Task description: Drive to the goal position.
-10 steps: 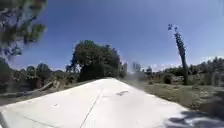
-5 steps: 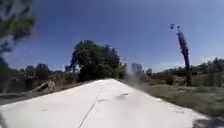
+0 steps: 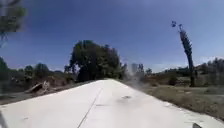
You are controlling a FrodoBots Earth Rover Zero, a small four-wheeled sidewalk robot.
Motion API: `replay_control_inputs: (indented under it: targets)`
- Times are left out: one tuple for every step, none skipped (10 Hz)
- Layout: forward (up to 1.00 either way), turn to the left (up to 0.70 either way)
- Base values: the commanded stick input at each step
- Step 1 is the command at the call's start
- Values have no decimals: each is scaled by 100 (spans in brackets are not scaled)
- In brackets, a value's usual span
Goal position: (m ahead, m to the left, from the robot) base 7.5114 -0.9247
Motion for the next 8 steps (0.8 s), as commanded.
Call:
replay_control_inputs:
  targets:
    - [70, 0]
    - [70, 0]
    - [70, 0]
    - [70, 0]
    - [70, 0]
    - [70, 0]
    - [70, 0]
    - [70, 0]
